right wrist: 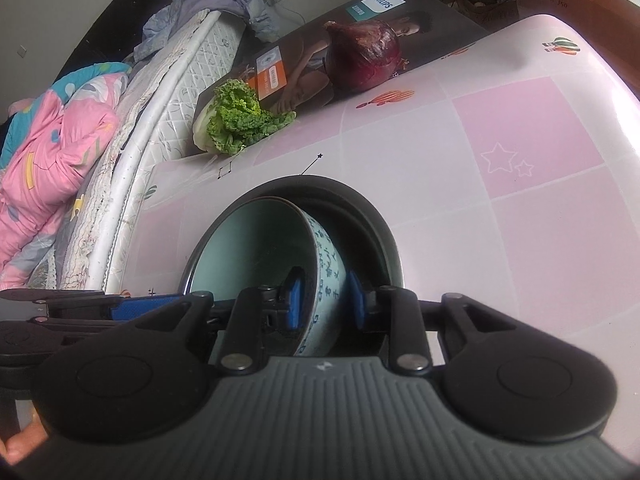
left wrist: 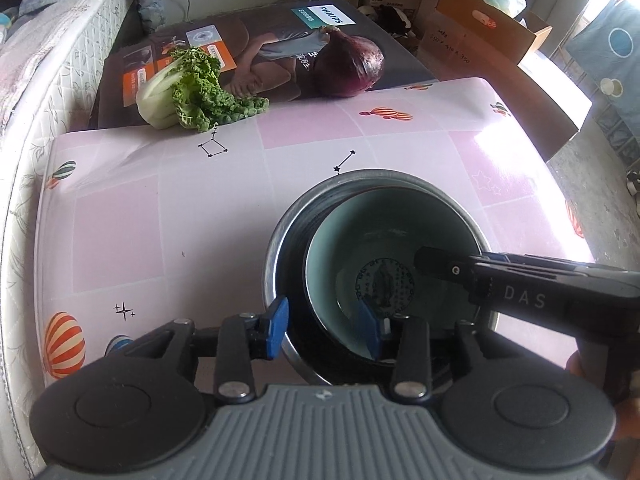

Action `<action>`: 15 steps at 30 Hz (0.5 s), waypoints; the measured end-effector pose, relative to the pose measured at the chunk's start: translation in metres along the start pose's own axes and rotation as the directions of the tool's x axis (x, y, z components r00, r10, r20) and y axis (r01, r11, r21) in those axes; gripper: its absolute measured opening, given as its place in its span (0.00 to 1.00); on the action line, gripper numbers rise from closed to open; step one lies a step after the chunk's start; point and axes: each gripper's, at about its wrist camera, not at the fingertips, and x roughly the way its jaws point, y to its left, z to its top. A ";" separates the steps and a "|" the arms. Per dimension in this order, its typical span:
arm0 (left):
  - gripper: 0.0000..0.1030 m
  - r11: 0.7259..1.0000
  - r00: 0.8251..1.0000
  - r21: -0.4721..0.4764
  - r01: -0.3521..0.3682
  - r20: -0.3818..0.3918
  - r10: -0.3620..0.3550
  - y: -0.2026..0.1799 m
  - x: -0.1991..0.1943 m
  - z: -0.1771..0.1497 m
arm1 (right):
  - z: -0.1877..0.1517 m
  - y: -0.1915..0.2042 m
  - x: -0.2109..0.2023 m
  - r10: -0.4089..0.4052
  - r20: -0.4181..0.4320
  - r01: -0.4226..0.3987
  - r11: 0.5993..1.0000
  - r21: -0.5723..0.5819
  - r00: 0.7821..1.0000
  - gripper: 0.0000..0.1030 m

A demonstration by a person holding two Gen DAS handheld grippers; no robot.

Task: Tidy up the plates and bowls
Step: 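Carry the green bowl over the stacked steel bowls and lower it inside, then open both tools and withdraw them from the green bowl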

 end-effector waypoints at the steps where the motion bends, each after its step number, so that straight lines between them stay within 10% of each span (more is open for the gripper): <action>1: 0.54 1.000 1.000 -0.007 0.001 0.009 -0.001 0.003 -0.005 0.000 | 0.000 0.001 -0.001 0.000 0.006 0.000 1.000 -0.006 1.000 0.28; 5: 0.59 1.000 0.999 -0.012 -0.004 0.044 0.005 0.011 -0.023 -0.006 | 0.001 0.006 -0.008 -0.015 0.037 0.016 1.000 -0.024 0.999 0.49; 15: 0.72 0.998 0.989 -0.025 0.050 0.144 -0.046 0.026 -0.075 -0.039 | -0.002 0.008 -0.070 0.070 0.156 -0.066 0.997 -0.033 0.985 0.54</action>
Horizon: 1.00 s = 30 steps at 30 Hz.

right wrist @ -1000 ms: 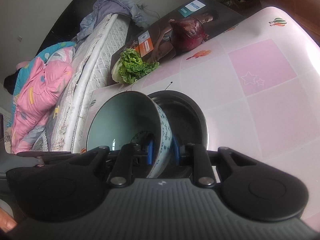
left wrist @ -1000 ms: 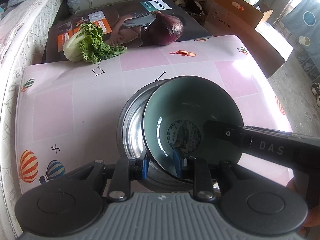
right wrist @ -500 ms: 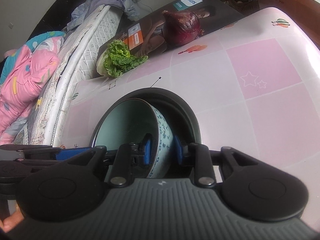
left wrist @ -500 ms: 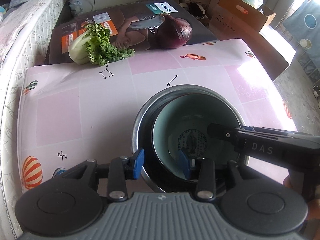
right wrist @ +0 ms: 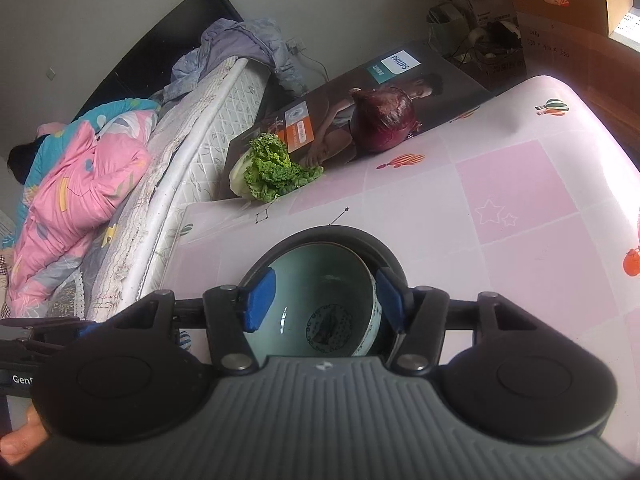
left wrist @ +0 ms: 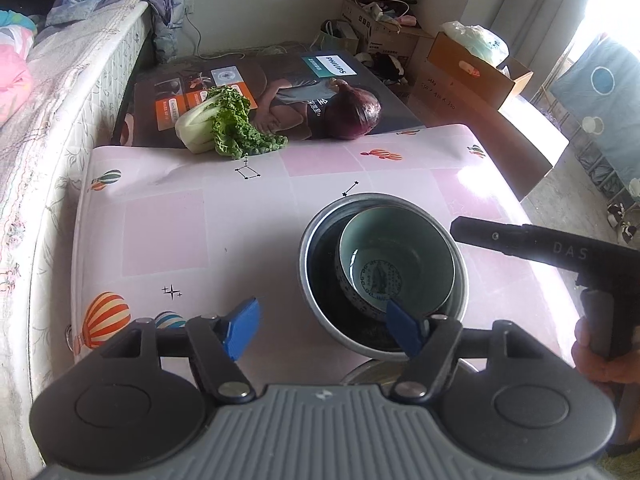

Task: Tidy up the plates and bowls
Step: 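Open both tools and withdraw them from the green bowl, then move both tools to the rim of the large shallow steel basin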

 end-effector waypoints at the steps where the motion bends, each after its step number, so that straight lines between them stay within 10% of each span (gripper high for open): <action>1: 0.72 1.000 1.000 0.003 0.007 0.016 -0.007 0.000 -0.007 -0.004 | -0.002 0.001 -0.011 0.008 0.014 -0.008 1.000 -0.003 1.000 0.55; 16: 0.87 0.984 0.958 0.176 -0.016 0.285 -0.035 -0.037 -0.117 -0.112 | -0.123 0.028 -0.196 -0.216 0.263 0.240 0.969 -0.060 0.940 0.99; 30: 0.87 0.995 0.958 0.104 0.014 0.283 -0.043 -0.022 -0.147 -0.222 | -0.267 0.098 -0.241 -0.445 0.333 0.524 0.827 -0.204 0.831 0.99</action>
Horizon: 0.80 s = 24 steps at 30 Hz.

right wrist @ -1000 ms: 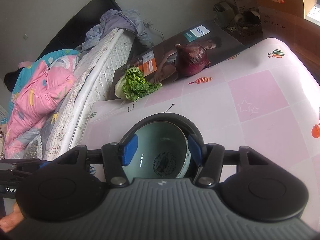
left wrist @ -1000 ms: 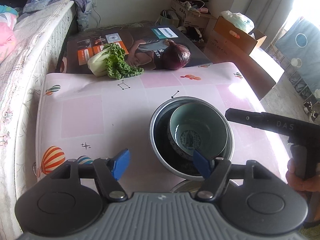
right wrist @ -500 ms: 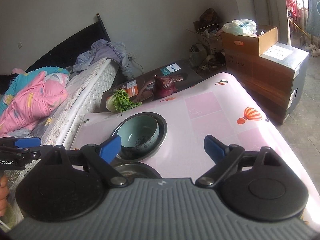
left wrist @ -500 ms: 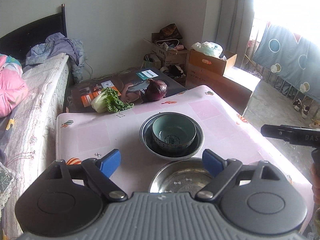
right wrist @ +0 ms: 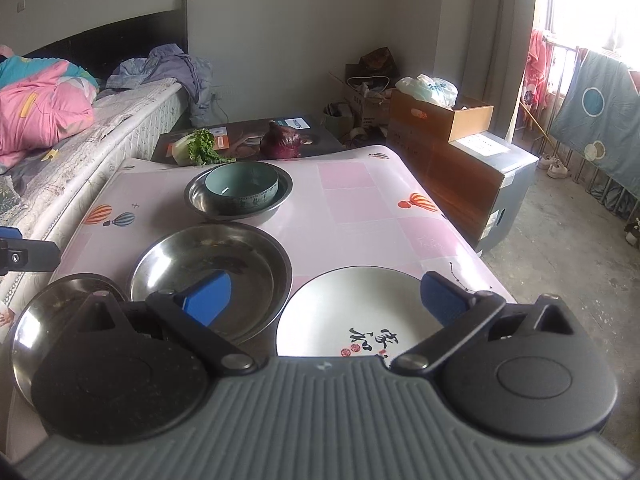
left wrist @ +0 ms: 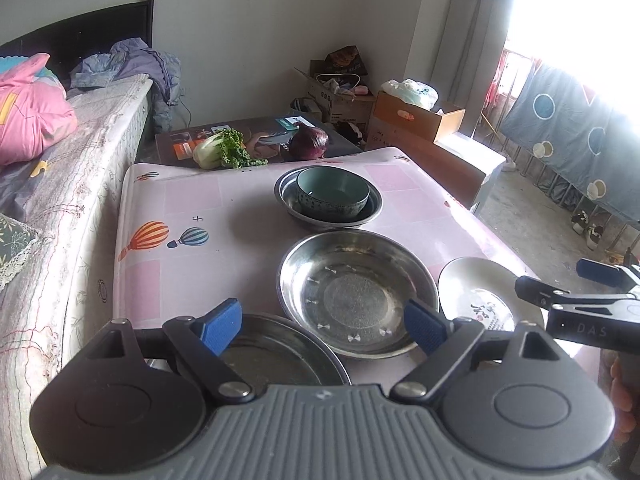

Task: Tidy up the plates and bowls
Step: 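Move both tools to the rim of the large shallow steel basin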

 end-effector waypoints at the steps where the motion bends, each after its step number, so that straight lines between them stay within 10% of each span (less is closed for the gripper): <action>1: 0.87 1.000 1.000 0.019 -0.007 0.003 0.006 -0.003 -0.004 -0.006 | -0.004 0.001 -0.007 -0.006 0.008 0.007 1.000 -0.004 1.000 0.99; 11: 0.91 0.993 0.993 0.027 -0.113 0.037 0.112 -0.006 -0.035 -0.043 | -0.026 0.007 -0.047 -0.026 0.032 0.027 0.999 -0.018 0.999 0.99; 24: 0.96 0.980 0.979 0.017 -0.197 -0.041 0.198 0.018 -0.035 -0.105 | -0.066 0.017 -0.029 0.312 -0.021 -0.303 0.934 0.189 0.950 0.99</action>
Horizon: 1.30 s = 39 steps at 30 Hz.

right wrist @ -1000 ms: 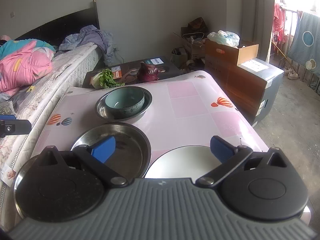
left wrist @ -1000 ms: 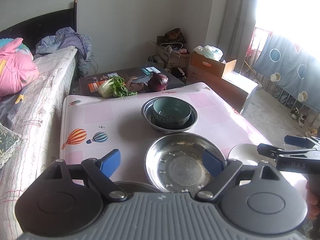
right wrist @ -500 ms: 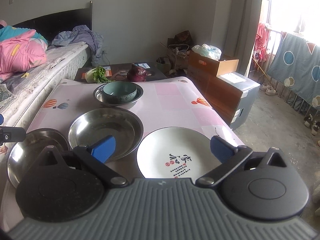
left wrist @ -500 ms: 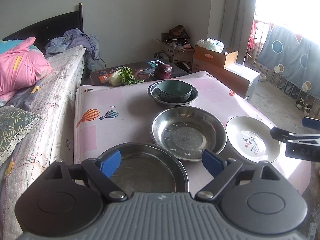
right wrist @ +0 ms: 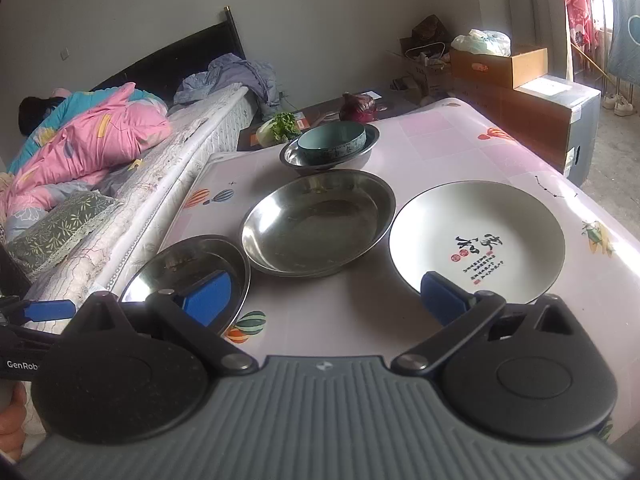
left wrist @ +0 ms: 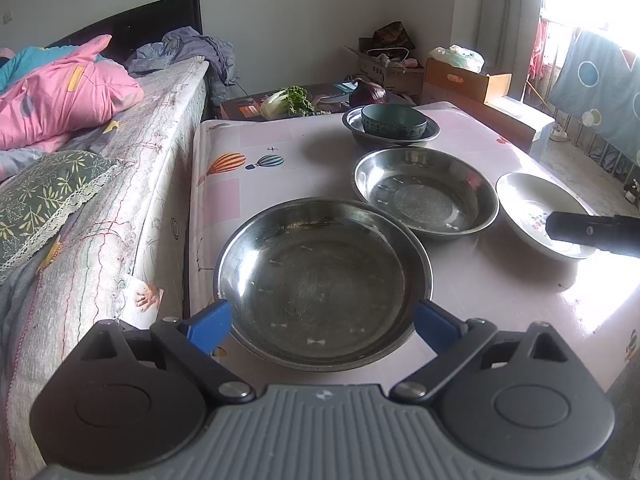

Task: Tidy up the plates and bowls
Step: 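Move both tools to the rim of the large shallow steel basin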

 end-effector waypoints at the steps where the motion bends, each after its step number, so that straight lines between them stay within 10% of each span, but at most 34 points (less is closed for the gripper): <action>1: 0.96 1.000 1.000 -0.006 -0.002 0.000 0.002 0.003 0.002 -0.002 | -0.003 0.000 0.007 0.028 -0.010 -0.027 0.999 0.019 1.000 0.99; 15: 0.96 0.991 0.999 -0.134 0.000 -0.054 -0.008 0.053 0.042 -0.008 | -0.002 0.043 0.108 0.240 -0.195 -0.230 0.970 0.076 0.951 0.98; 26: 0.88 0.991 0.997 -0.134 0.012 -0.069 -0.021 0.061 0.064 0.000 | -0.003 0.057 0.151 0.254 -0.262 -0.242 0.967 0.076 0.931 0.92; 39: 0.81 0.990 0.992 -0.130 0.057 -0.104 -0.071 0.057 0.075 0.005 | -0.009 0.063 0.169 0.242 -0.301 -0.224 0.970 0.093 0.923 0.36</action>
